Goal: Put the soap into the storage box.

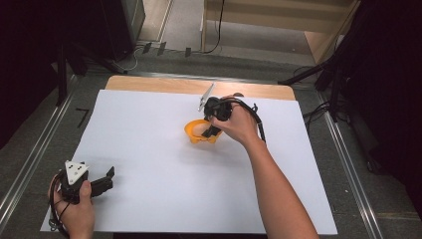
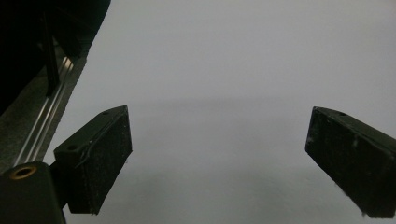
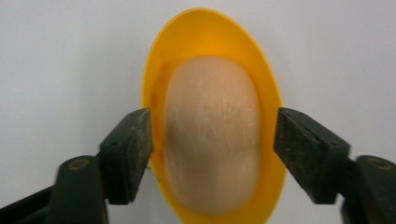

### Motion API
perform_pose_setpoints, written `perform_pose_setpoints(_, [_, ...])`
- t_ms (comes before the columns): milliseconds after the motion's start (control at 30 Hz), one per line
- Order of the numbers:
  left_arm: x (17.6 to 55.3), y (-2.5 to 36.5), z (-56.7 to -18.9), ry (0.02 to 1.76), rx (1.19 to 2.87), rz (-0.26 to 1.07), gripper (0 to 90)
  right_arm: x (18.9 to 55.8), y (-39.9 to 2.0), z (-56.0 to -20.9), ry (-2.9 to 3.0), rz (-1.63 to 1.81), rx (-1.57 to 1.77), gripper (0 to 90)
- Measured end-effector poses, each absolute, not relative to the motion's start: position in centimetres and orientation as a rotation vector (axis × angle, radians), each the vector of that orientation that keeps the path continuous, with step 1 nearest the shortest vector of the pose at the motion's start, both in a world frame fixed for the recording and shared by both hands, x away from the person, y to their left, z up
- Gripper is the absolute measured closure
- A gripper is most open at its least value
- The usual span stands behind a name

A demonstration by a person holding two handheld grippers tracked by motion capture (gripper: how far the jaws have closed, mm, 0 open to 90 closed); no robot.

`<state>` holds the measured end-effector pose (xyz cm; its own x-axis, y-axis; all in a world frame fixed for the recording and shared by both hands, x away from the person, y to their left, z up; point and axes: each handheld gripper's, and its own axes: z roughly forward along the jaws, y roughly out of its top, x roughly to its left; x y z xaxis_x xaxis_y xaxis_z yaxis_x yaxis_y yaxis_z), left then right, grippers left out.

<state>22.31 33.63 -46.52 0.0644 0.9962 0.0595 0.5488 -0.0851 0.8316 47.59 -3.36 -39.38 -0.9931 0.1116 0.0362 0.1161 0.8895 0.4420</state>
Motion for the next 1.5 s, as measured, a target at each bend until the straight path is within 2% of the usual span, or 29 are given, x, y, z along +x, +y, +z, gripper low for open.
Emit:
perform_pose_setpoints(533, [22.3,33.6,-46.5,1.552,1.708,0.900,7.7,46.0,-6.7,-38.4,-3.040,-0.799,-0.402,24.4])
perform_pose_setpoints(1500, [22.3,33.4,-46.6,1.542,1.719,0.909,7.7,40.4,-13.6,-40.9,-2.956,-1.044,-0.784,20.3])
